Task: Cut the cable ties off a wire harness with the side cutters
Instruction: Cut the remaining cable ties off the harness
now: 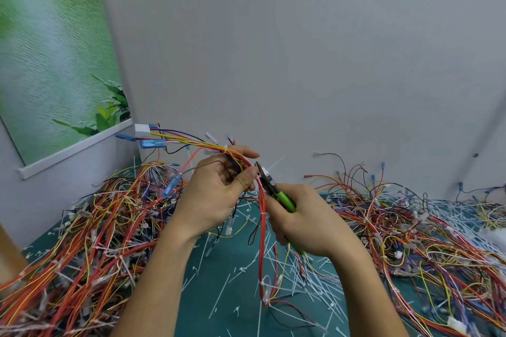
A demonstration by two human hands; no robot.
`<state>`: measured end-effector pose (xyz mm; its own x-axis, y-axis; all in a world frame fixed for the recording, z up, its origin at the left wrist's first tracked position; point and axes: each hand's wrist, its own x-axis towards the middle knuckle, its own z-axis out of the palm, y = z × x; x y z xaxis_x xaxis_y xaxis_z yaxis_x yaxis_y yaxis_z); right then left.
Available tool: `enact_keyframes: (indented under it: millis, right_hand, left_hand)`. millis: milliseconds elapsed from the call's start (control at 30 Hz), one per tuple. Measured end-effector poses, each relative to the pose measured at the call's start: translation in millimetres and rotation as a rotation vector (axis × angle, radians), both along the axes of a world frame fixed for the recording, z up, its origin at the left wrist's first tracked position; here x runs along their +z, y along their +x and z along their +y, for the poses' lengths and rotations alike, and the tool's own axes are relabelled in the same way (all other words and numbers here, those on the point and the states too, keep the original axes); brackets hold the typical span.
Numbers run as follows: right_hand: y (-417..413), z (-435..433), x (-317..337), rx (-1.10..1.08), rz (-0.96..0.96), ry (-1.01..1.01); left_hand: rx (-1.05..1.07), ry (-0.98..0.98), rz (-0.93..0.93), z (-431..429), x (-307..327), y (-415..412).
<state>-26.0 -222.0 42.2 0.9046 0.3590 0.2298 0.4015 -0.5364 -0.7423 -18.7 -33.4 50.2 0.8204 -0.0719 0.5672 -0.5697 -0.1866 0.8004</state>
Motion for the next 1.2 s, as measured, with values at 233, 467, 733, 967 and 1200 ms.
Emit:
enact_keyframes:
  millis: [233,467,733,967,1200]
  right_hand:
    - [-0.9,0.7,2.3,-0.018,0.006,-0.022]
    - [-2.0,0.3,2.5,-0.037,0.026,0.002]
    - [-3.5,3.4,2.5,-0.026,0.047,-0.056]
    - [-4.9,3.6,3.8,-0.072,0.016,0.005]
    - [-5.0,5.6,2.5,-0.039,0.018,-0.009]
  left_hand:
    - [0.053,0.039,-0.021,-2.9,-2.0,0.6]
    - [0.137,0.163,-0.127,-2.1,-5.4,5.0]
    - [0.176,0.217,-0.163,-1.7,-8.1,6.9]
    - [0.169,0.160,-0.210,-4.0,-6.1,6.2]
    - [0.171,0.174,-0.218,-2.6,-6.6,6.0]
